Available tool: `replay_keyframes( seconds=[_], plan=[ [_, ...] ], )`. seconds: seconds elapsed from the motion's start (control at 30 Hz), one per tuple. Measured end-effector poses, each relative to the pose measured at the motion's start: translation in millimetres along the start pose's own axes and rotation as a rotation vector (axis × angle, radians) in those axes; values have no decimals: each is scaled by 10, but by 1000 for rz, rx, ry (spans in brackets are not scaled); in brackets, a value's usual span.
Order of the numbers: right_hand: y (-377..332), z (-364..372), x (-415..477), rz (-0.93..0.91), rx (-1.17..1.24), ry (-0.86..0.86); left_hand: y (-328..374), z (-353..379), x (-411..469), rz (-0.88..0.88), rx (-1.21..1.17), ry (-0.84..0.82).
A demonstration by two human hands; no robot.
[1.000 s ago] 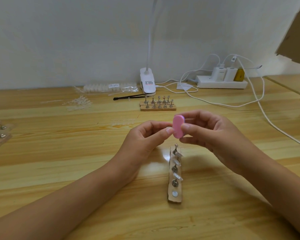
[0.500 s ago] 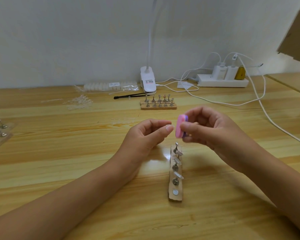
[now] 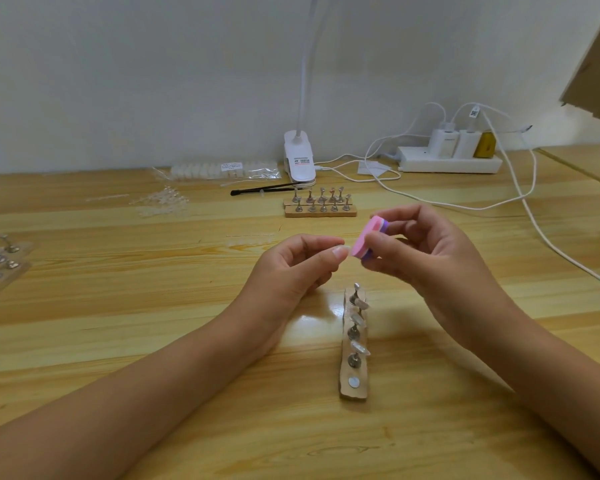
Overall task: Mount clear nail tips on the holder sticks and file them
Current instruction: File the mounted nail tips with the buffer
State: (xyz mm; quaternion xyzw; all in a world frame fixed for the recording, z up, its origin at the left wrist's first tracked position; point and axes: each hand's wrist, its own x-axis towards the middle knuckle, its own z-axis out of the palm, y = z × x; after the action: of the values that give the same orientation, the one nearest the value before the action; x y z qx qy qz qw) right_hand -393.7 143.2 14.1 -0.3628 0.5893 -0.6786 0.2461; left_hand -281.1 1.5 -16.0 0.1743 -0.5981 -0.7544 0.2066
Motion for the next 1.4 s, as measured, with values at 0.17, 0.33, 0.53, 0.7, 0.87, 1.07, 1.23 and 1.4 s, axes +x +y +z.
replay_keyframes(
  seconds=[0.17, 0.33, 0.53, 0.7, 0.87, 1.07, 1.23, 1.4],
  plan=[
    [-3, 35, -23, 47, -41, -93, -3, -5, 4, -7, -27, 1],
    [20, 47, -13, 16, 20, -41, 23, -4, -6, -7, -94, -2],
    [0, 31, -11, -11, 43, -16, 53, 5, -3, -26, -184, -5],
    [28, 112, -56, 6, -22, -54, 60, 7, -11, -23, -213, -31],
    [14, 134, -60, -30, -111, -26, 58, 4, 0, -24, -208, -23],
    [0, 118, -40, -70, -114, 50, 51, -5, 7, -29, -217, -18],
    [-1, 103, -44, -95, -53, 97, 50, 8, 2, -24, -200, -25],
    [33, 129, -53, -32, -102, -6, 51, 0, 0, -24, -212, -29]
  ],
)
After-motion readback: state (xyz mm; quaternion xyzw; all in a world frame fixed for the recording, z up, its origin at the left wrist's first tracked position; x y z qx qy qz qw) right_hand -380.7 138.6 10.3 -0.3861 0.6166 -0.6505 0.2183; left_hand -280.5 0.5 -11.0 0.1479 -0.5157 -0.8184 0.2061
